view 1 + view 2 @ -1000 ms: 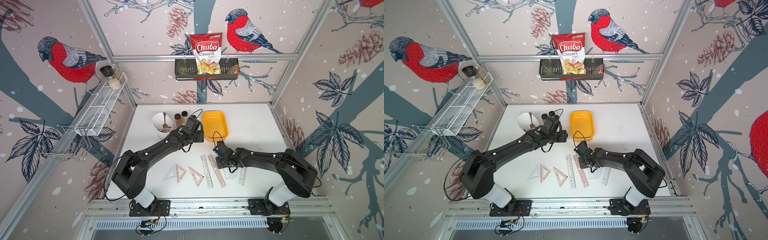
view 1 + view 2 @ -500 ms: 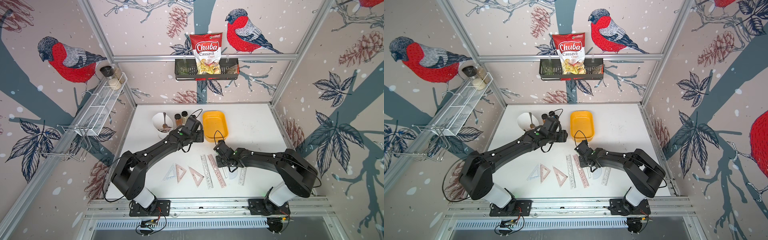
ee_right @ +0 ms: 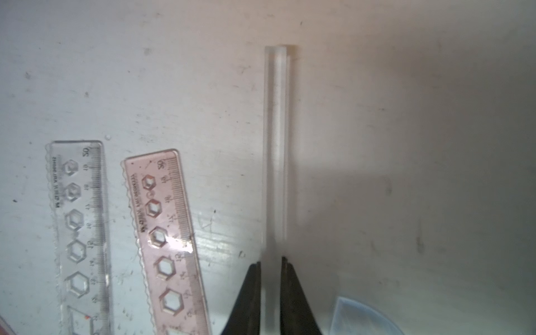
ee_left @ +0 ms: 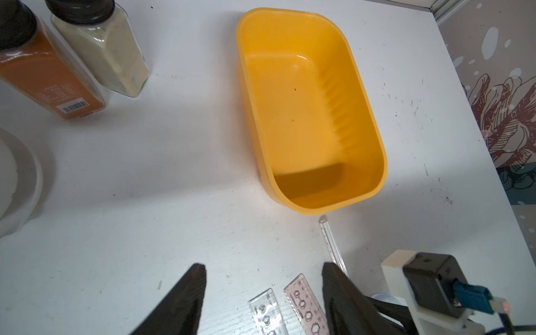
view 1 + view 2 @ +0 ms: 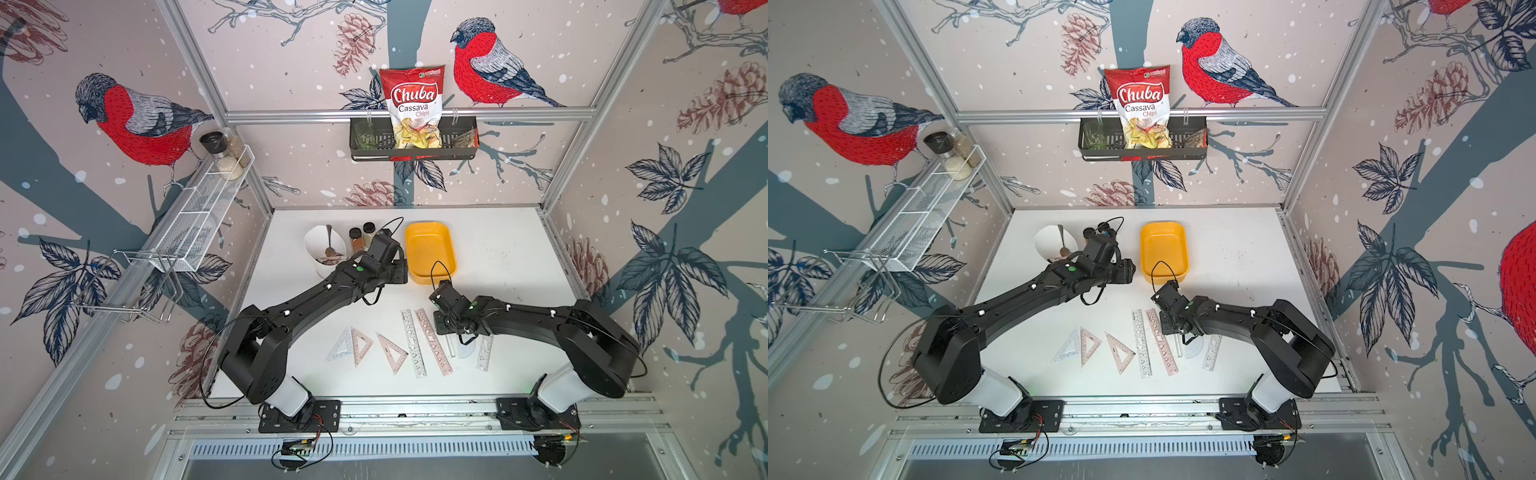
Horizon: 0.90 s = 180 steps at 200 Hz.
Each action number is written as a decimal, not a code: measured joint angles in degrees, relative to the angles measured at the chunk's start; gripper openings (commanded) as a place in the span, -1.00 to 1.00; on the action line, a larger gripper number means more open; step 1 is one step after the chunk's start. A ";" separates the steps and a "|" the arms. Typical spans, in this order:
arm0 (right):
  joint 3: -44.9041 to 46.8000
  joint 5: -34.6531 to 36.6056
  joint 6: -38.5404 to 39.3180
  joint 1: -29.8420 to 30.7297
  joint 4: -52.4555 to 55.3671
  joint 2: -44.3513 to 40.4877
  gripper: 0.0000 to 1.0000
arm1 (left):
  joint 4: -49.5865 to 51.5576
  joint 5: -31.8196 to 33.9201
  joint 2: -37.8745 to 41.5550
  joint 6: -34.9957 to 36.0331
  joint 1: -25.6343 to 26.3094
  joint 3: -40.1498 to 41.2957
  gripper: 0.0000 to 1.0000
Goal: Put the scattered rulers into the storage box
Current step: Pick up the ruler from the center of the board.
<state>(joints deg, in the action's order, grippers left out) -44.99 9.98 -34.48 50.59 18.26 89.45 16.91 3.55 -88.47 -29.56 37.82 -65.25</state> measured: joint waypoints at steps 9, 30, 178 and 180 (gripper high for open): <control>-0.11 0.00 -0.13 -0.02 0.22 -0.90 -0.80 | 0.00 0.00 0.35 0.00 0.00 0.31 0.37; -0.13 0.00 -0.57 -0.04 0.46 -2.60 -0.81 | 0.02 -0.22 0.48 -0.02 0.00 0.33 0.36; -14.45 -1.66 3.82 -8.85 4.70 -4.28 -0.84 | -4.63 1.46 1.88 0.02 1.05 3.13 0.52; -14.78 -1.66 4.20 -9.07 4.72 -4.13 -0.84 | -4.68 1.46 1.90 0.02 1.05 3.13 0.53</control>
<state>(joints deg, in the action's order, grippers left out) -59.77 8.32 -30.28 41.52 22.98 85.32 12.23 5.02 -86.56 -29.54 38.87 -62.13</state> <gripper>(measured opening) 0.156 0.753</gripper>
